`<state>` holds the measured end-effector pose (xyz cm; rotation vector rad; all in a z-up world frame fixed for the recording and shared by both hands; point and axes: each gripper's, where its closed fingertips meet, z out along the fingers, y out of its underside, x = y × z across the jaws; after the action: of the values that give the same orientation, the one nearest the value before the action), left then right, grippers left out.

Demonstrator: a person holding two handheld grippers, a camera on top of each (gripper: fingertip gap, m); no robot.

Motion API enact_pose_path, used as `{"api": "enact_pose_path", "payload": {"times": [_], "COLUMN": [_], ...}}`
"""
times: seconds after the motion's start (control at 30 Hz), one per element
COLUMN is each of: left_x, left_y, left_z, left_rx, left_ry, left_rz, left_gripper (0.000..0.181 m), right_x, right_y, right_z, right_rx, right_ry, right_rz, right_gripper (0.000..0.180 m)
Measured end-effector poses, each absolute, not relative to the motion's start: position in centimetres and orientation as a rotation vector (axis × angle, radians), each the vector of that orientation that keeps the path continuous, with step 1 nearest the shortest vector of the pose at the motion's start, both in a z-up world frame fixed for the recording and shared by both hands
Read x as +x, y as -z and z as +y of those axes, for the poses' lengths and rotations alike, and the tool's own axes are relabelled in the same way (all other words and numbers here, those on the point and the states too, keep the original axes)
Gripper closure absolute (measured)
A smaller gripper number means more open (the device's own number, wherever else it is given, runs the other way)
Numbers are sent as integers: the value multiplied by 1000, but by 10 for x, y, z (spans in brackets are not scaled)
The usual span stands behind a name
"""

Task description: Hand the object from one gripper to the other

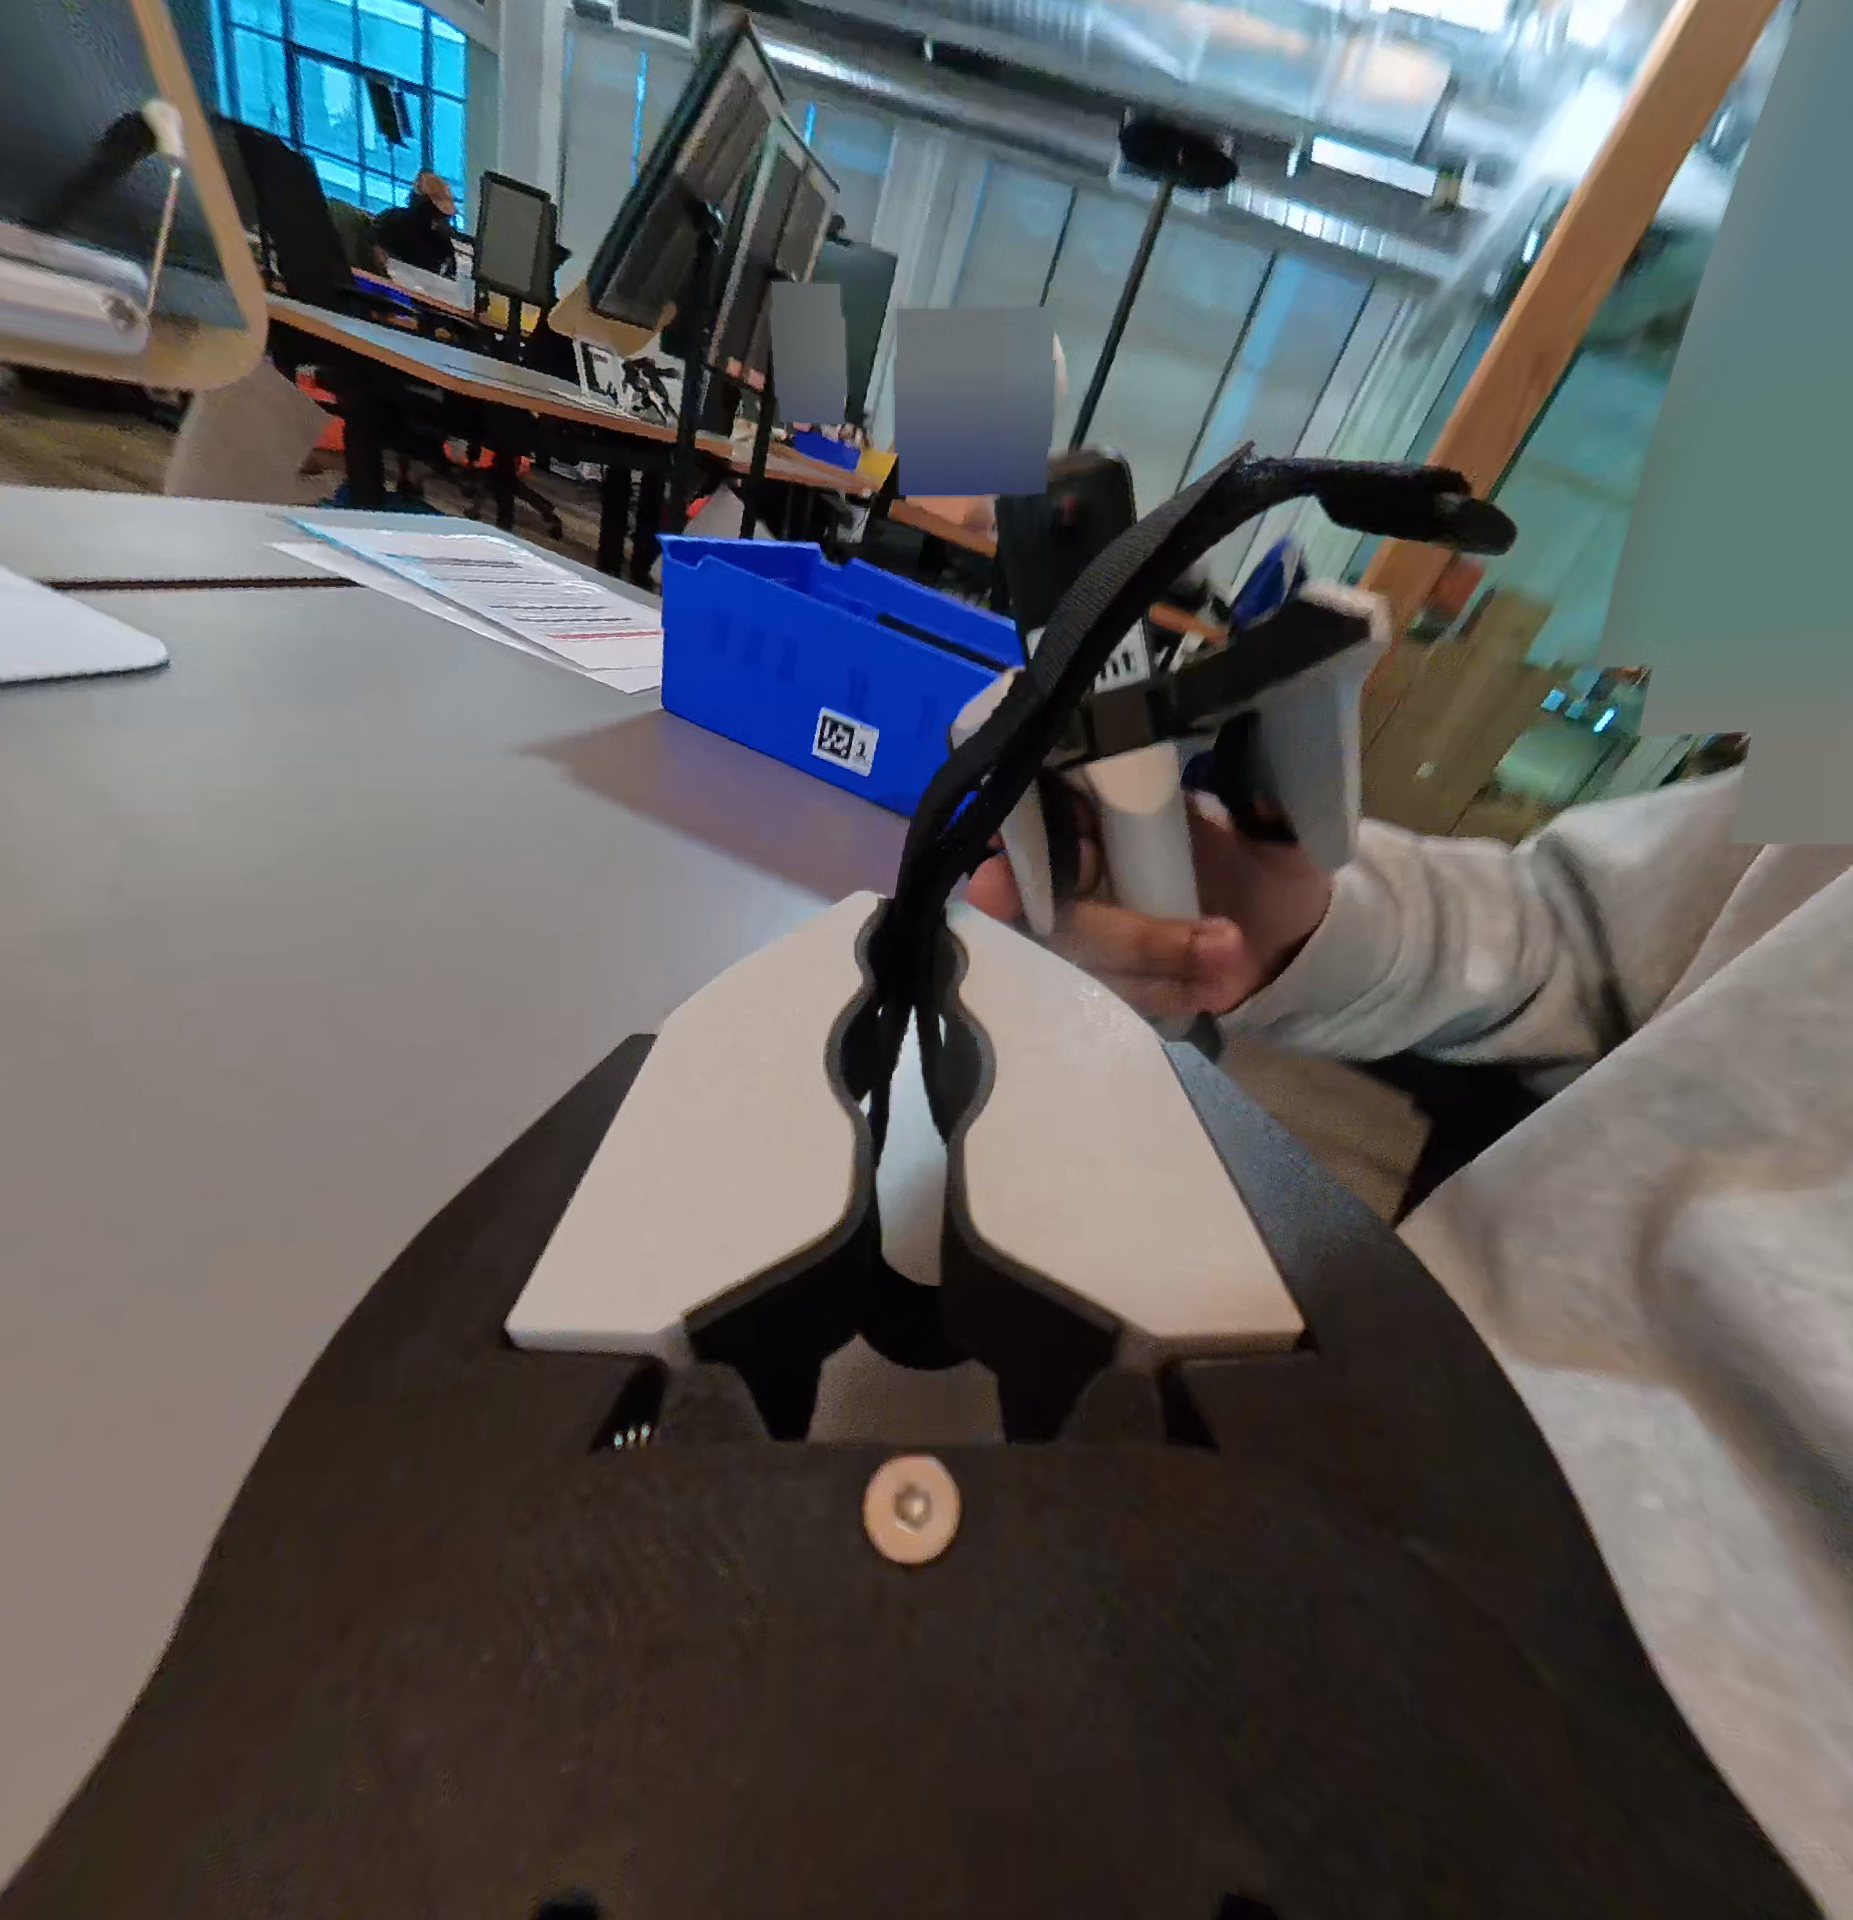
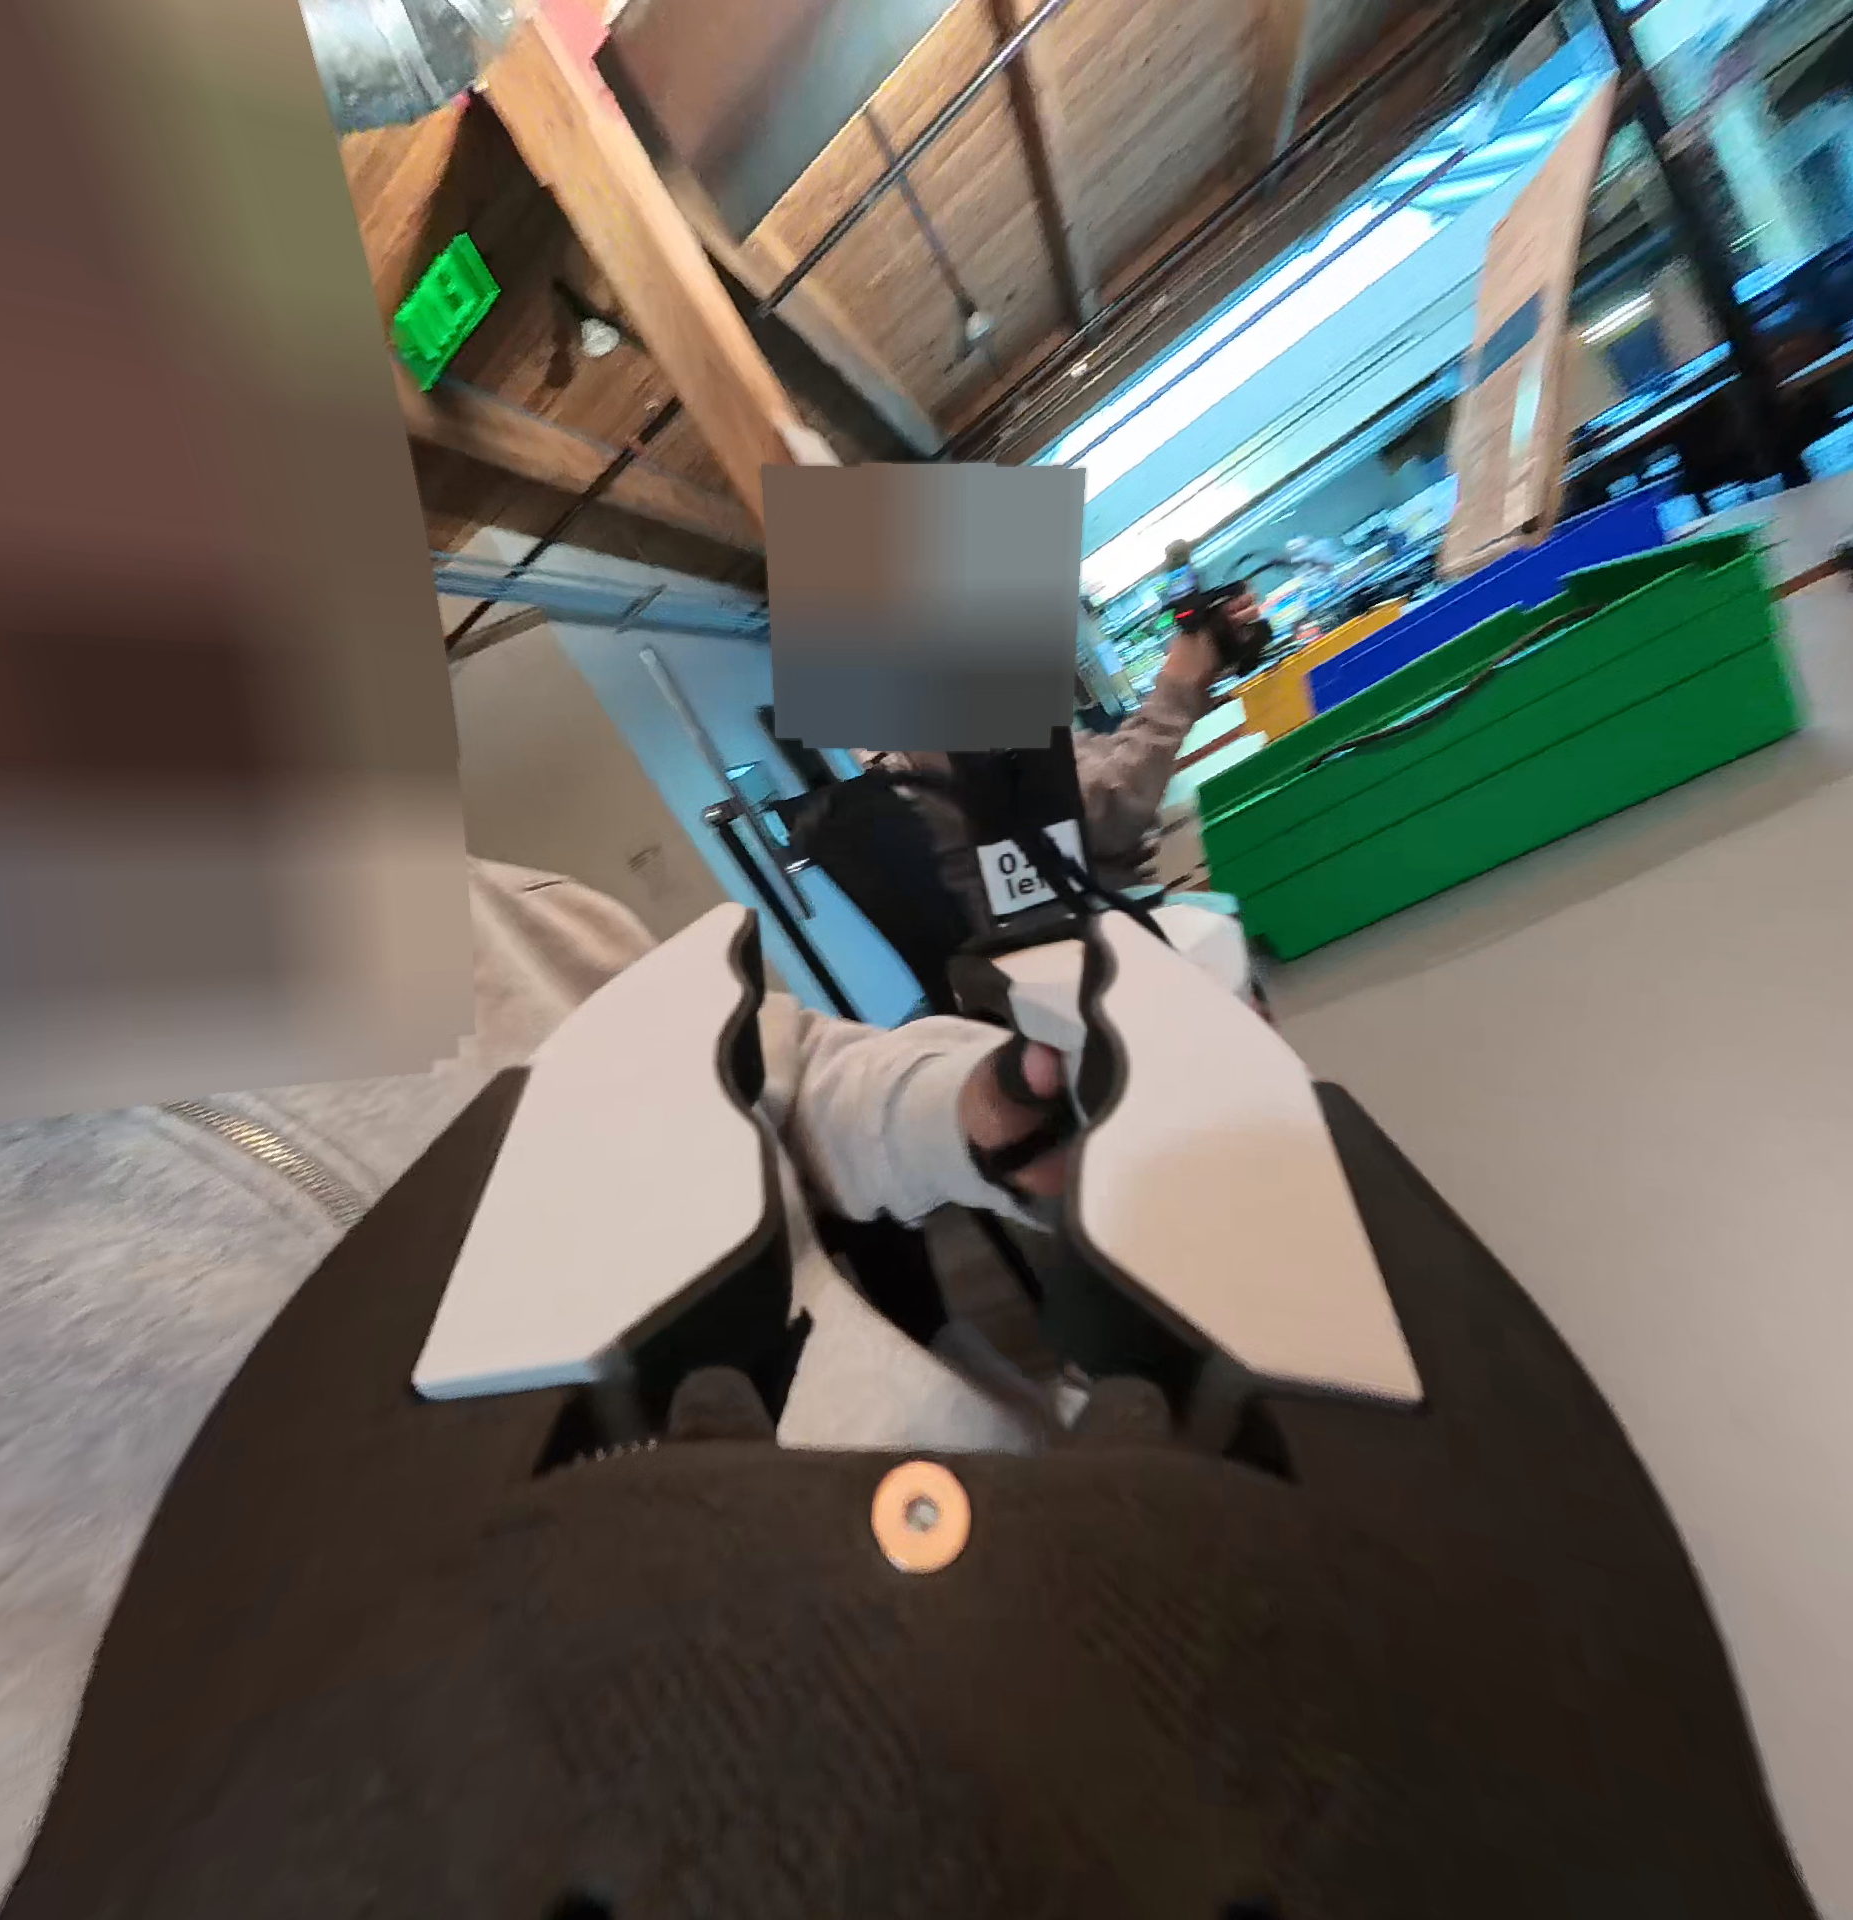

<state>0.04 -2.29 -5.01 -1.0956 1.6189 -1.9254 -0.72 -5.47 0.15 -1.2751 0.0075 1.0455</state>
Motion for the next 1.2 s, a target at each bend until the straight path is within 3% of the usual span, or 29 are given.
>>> {"api": "enact_pose_path", "payload": {"times": [0.23, 0.6, 0.87, 0.97, 1.2], "left_x": [3, 1, 2, 2, 4], "left_y": [39, 35, 34, 34, 36], "left_z": [-3, -14, -14, -15, -17], "left_rx": [-1292, -1335, -1358, -1369, -1403], "left_ry": [2228, 2297, 2314, 2339, 2371], "left_rz": [1398, 1382, 1360, 1347, 1342], "left_gripper": [176, 175, 174, 173, 138], "right_x": [8, -30, -34, -33, -26], "right_y": [38, 77, 79, 79, 67], "right_z": [-38, -19, -22, -22, -25], "right_rx": [-1506, -1753, -1771, -1771, -1683], "right_ry": [-815, -654, -718, -752, -839], "right_rz": [58, -100, -105, -90, -29], "right_gripper": [127, 125, 167, 172, 173]}}
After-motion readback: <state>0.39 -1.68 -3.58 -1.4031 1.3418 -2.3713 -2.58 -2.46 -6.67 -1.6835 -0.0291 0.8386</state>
